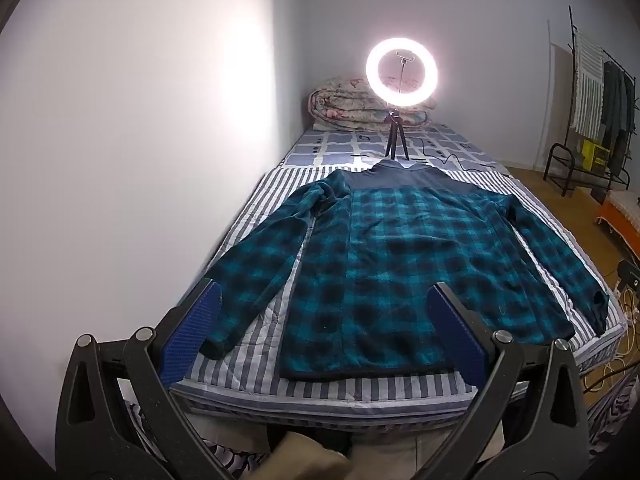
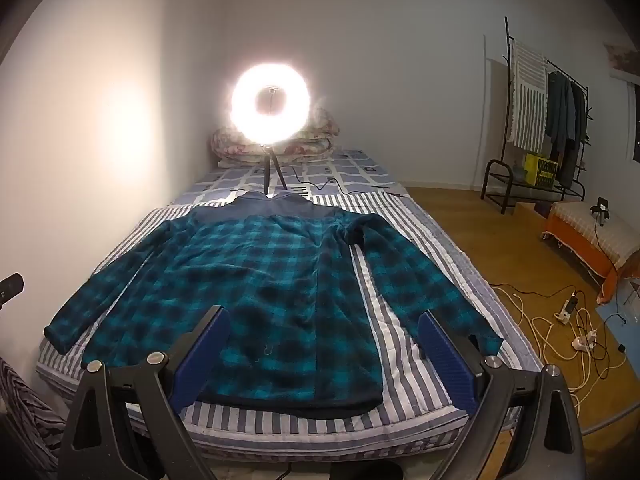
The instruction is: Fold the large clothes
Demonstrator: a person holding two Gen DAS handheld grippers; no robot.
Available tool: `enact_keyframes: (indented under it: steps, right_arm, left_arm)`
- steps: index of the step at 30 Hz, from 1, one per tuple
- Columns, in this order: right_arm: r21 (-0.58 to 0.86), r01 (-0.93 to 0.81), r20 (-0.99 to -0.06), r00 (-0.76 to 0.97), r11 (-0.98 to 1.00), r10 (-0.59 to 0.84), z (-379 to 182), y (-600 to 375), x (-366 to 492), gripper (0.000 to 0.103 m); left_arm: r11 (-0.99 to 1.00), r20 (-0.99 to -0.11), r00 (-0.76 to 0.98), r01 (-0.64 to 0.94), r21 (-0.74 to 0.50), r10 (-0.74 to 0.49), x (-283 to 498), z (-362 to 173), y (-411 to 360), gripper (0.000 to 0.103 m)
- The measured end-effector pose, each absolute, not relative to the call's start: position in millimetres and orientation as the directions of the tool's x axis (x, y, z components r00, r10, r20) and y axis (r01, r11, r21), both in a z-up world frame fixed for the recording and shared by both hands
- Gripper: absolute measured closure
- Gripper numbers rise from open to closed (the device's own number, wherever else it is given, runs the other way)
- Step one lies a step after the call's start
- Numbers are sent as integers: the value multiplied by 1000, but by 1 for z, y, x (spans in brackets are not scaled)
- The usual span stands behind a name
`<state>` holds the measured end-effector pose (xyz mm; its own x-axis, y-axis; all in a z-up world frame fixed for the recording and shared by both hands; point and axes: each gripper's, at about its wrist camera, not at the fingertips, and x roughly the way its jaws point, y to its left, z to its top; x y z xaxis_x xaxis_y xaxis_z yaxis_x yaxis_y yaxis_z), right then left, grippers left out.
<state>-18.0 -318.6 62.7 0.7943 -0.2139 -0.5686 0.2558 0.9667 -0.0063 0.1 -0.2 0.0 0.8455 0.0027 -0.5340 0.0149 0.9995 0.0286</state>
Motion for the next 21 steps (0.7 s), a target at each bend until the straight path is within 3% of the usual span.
enact_keyframes:
  steps: [21]
  right_arm:
    - [-11,252,-566,796,968,-214,64,-315,-20,6]
  left_arm:
    - [1000,-506,863,5,20,5,-5,14,0,0]
